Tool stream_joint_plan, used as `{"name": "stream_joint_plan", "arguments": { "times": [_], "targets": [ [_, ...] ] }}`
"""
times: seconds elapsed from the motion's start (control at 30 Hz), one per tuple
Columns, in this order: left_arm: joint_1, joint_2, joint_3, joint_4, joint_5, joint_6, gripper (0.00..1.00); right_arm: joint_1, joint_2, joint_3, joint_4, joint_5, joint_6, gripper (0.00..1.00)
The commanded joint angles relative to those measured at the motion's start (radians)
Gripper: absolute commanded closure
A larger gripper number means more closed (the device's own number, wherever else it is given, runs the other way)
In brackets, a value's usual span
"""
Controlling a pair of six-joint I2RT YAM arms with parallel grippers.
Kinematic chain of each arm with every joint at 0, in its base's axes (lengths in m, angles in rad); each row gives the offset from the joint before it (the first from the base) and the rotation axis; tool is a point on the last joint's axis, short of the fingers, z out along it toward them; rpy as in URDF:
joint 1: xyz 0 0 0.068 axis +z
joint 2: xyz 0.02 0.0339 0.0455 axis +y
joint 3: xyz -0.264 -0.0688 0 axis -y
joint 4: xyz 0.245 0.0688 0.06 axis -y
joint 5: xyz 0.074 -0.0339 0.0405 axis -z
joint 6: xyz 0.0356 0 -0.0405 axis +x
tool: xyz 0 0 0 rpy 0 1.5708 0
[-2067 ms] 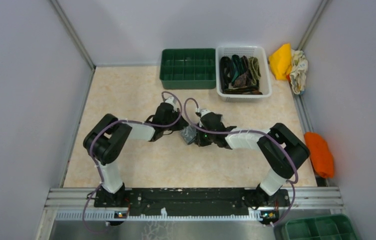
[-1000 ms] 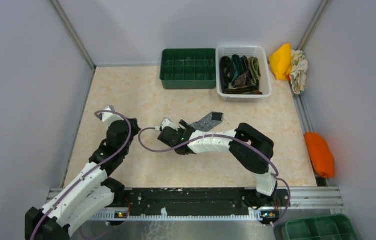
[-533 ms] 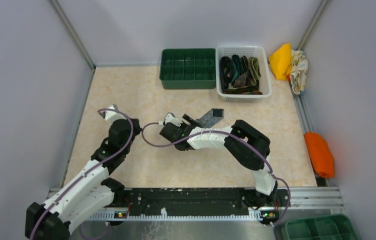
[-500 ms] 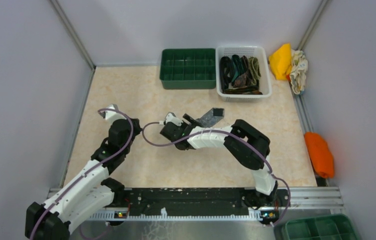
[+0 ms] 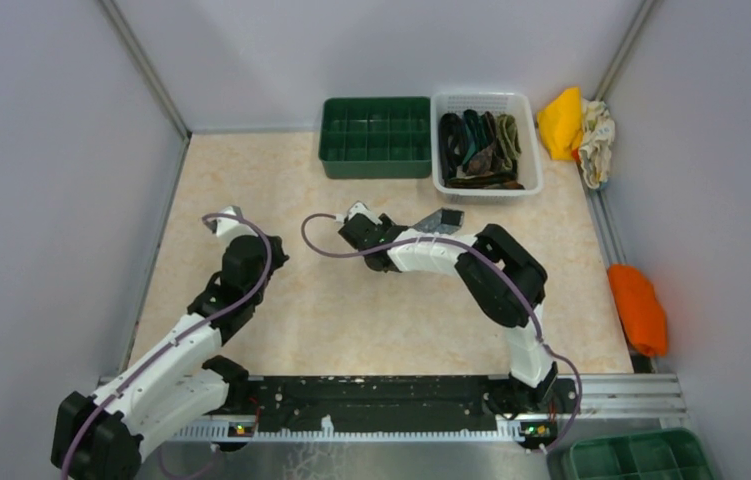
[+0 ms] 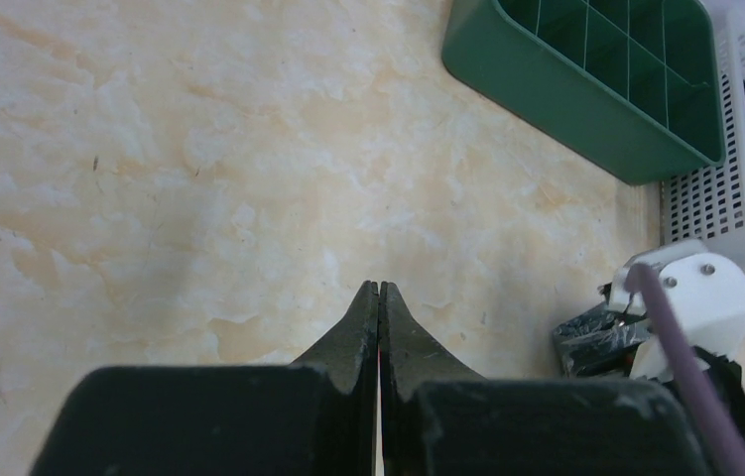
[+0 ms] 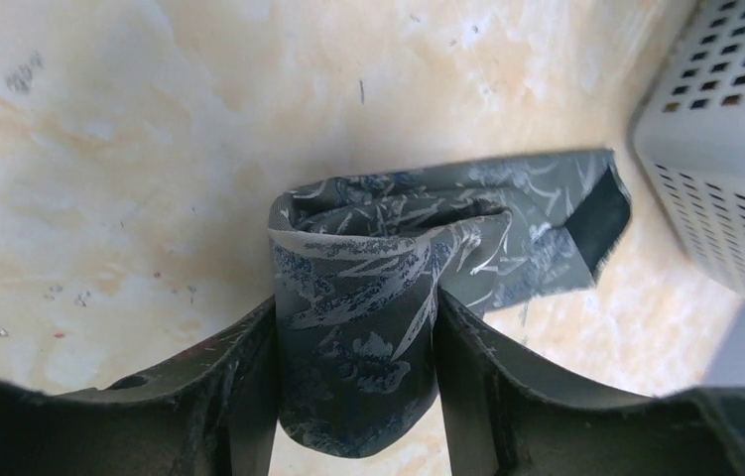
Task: Roll the ties
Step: Roll the tie at the center of the board.
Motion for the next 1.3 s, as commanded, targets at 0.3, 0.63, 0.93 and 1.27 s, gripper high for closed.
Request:
{"name": "stream_joint_plan", "arguments": {
  "times": [0.3, 0.63, 0.93, 1.27],
  "targets": [
    [0.001, 0.0, 0.079, 0.015, 0.071, 0.08, 1.0, -0.141, -0.138, -0.04, 0.132, -1.023, 0.334, 0.51],
    [0.003, 0.067, 0.117, 0.047, 0.117, 0.122, 1.0, -0.208, 0.009, -0.087, 0.387, -1.409, 0.547, 0.51],
    [0.002, 0.206, 0.133, 0.125, 0.209, 0.126, 1.0, -0.303, 0.05, -0.073, 0.302, -1.327, 0.451, 0.48],
    [0.002, 0.334, 0.155, 0.167, 0.273, 0.129, 1.0, -0.31, -0.047, -0.044, 0.257, -1.21, 0.375, 0.37]
  ]
}}
